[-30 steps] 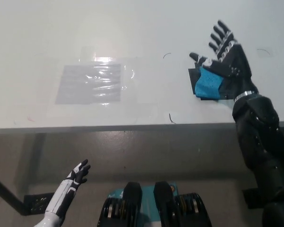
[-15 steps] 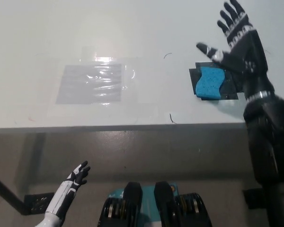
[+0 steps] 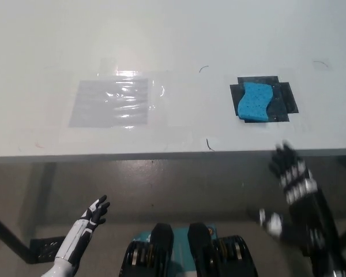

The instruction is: A soft sponge is kept on the balc marked spot on the table infront of the robot and it uses its right hand fist to press down on it and drrags it across the table in a back and forth manner twice to clean it

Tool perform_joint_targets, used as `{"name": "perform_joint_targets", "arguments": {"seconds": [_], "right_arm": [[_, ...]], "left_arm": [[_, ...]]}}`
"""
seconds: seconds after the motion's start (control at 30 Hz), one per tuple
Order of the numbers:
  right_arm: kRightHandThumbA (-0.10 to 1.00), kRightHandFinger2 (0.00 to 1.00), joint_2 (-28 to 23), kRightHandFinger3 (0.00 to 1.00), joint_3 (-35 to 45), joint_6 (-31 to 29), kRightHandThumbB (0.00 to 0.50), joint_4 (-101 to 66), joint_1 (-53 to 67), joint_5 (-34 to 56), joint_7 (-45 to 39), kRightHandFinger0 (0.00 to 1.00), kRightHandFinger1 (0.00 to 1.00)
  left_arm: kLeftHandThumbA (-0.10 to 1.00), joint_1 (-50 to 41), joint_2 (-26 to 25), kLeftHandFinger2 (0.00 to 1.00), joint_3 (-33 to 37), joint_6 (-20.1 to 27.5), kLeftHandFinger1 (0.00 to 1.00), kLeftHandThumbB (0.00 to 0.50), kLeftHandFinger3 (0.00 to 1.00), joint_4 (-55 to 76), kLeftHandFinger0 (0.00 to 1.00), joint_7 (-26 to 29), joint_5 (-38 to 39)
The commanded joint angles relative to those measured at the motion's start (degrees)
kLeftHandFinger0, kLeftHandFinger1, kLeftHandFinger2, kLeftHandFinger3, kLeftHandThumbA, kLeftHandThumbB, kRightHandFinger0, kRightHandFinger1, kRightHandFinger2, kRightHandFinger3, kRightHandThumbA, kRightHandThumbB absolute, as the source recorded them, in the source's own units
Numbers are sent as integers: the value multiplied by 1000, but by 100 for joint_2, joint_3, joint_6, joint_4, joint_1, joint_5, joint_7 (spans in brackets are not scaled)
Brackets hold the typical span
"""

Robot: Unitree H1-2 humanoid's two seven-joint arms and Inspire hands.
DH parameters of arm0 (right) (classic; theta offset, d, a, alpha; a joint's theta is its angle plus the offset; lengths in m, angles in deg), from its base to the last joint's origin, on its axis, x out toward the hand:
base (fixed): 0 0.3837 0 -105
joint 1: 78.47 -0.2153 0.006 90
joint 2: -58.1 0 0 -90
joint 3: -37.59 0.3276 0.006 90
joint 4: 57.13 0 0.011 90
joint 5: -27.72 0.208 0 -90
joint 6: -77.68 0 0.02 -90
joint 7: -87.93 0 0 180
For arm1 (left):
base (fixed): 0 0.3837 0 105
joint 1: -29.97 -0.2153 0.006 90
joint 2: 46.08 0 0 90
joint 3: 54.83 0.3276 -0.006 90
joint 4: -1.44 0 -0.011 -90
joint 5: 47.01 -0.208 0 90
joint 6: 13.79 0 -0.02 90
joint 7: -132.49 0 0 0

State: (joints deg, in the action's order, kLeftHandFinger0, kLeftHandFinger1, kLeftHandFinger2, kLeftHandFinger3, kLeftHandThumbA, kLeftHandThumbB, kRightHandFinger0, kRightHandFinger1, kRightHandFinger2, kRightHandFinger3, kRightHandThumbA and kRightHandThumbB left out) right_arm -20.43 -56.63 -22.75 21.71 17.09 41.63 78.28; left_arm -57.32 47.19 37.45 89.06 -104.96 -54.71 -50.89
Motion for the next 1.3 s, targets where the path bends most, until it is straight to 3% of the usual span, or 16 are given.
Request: {"name": "perform_joint_targets", "arguments": {"seconds": [0.0,0.07,0.17,0.37,0.5,0.9,1.27], "right_arm": [[1000,1000,-2,1000,-158,-1377,492,-158,590,-691,-181,1000,1000],[1000,1000,8,1000,-133,-1642,445,510,464,-633,-236,1000,1000],[1000,1000,84,1000,-39,-1649,431,1311,226,-529,-214,1000,1000],[1000,1000,117,1000,70,-1649,473,2214,-231,-325,-282,1000,1000],[1000,1000,81,1000,133,-1649,454,2389,-331,-228,-386,1000,1000],[1000,1000,94,1000,176,-1649,459,2445,-402,-249,-334,1000,1000],[1000,1000,108,1000,196,-1649,405,2294,-271,-209,-306,1000,1000]], "left_arm": [[1000,147,-104,1000,-119,271,1000,500,1000,82,1000,-48,188],[1000,140,-101,1000,-113,371,1000,497,1000,37,1000,-53,191],[1000,143,-97,1000,-101,355,1000,500,1000,41,1000,-65,187],[1000,146,-81,1000,-132,391,1000,500,1000,13,1000,-14,189],[1000,142,-45,1000,-122,390,1000,500,1000,5,1000,-6,191],[1000,184,-75,1000,-123,457,1000,500,1000,-16,1000,-12,193],[1000,51,-51,1000,-104,393,1000,500,1000,119,1000,13,145]]}}
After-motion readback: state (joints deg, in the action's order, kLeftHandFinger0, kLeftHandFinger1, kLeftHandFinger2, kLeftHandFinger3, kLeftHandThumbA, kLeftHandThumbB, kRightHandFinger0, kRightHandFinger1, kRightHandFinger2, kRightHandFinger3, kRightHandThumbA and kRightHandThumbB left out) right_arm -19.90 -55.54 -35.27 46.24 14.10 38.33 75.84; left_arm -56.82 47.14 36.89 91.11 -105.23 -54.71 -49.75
